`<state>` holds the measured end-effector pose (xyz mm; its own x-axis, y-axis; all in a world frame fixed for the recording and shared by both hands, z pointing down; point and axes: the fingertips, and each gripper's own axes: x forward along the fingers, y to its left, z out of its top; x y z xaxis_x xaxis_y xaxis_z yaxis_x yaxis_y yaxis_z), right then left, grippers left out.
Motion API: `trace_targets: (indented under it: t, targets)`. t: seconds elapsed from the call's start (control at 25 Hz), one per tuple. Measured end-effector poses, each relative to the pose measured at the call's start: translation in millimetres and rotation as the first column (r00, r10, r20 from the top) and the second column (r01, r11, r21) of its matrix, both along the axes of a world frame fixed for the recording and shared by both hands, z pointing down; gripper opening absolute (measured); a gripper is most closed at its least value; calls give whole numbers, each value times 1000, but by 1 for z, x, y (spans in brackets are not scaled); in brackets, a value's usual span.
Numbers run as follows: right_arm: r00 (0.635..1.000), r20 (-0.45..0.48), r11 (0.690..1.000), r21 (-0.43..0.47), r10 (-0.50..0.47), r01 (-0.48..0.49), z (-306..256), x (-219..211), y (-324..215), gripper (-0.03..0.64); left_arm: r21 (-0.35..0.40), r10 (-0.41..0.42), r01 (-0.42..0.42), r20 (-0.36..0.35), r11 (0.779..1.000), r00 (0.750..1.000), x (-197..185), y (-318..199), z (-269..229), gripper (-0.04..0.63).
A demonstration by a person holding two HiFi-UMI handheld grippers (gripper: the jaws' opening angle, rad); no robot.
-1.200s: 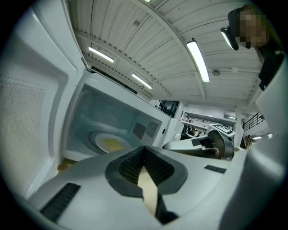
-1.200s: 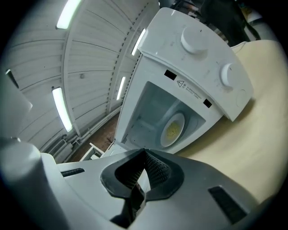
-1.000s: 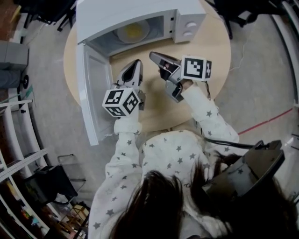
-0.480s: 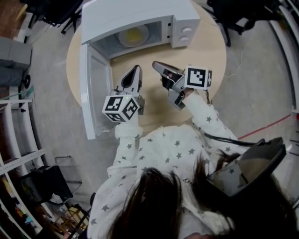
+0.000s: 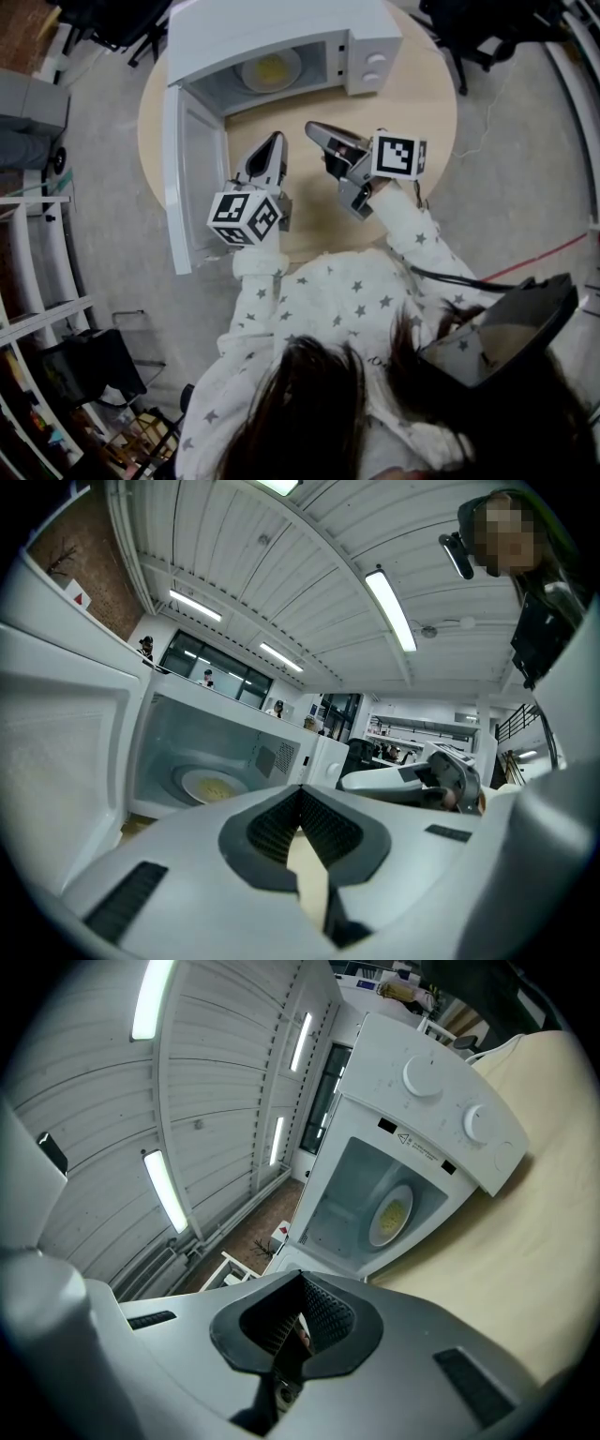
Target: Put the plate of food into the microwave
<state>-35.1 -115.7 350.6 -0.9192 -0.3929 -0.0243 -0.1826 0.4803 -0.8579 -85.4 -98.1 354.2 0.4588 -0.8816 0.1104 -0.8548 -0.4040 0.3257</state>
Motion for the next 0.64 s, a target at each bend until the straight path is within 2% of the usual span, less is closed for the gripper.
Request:
trace_targets:
  t: [0.36, 0.52, 0.64]
  targets:
    - [1000, 6, 1000, 14, -7, 7, 1, 0, 1, 6, -4, 4, -4, 1, 1000, 1000, 2, 1, 1, 2]
    - [1000, -10, 999, -40, 11, -12, 11, 5, 3, 6, -5, 2, -2, 1, 1000, 1000, 3, 2, 2, 2]
    - [1000, -13, 999, -46, 13, -13, 14, 7, 4, 6, -4, 1, -1, -1, 1000, 1000, 4, 3, 3, 2]
